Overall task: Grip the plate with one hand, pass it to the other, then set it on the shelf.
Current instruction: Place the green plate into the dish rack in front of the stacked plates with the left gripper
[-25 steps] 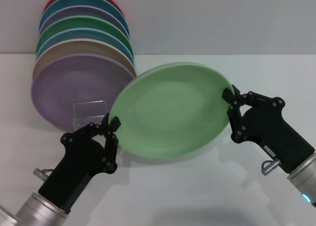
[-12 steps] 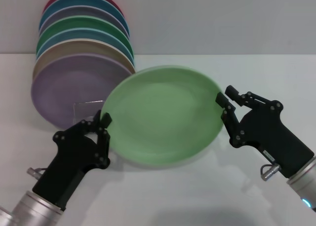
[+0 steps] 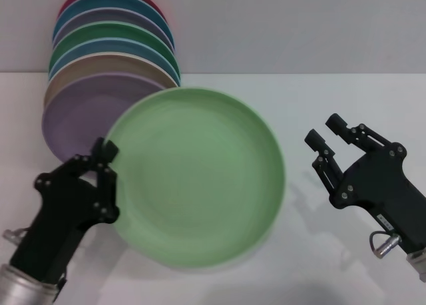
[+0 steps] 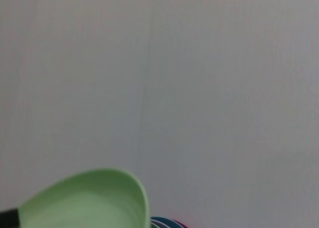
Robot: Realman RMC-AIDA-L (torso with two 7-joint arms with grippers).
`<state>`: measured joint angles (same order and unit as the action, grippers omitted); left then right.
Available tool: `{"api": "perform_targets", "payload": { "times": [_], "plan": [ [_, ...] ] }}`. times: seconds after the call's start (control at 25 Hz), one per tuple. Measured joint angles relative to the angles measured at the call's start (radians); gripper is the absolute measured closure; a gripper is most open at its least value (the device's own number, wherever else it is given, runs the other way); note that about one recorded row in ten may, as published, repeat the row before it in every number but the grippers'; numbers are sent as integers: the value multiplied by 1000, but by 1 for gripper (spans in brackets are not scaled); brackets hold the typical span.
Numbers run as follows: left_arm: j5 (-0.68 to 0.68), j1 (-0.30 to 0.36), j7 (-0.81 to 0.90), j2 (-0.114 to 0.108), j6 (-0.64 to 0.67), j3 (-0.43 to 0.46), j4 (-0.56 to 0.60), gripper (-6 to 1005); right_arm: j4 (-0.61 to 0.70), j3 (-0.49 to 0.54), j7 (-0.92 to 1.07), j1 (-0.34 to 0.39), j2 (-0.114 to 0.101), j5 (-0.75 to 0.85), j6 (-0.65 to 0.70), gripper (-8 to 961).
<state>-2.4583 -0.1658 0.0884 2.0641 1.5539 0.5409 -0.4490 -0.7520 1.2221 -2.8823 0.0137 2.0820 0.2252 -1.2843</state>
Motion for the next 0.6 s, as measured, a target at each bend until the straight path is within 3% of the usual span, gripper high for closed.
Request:
{"api": "perform_targets", "payload": {
  "times": [0.12, 0.32, 0.6],
  "plan": [
    [-1, 16, 13, -4, 72, 22, 0, 956, 15, 0, 6, 0, -1, 0, -10, 623],
    [-6, 20, 3, -4, 157, 129, 14, 958, 83, 5, 9, -11, 2, -1, -32, 622],
    [-4, -51, -87, 4, 309, 260, 125, 958, 151, 24, 30, -31, 1, -3, -23, 623]
  ]
}}
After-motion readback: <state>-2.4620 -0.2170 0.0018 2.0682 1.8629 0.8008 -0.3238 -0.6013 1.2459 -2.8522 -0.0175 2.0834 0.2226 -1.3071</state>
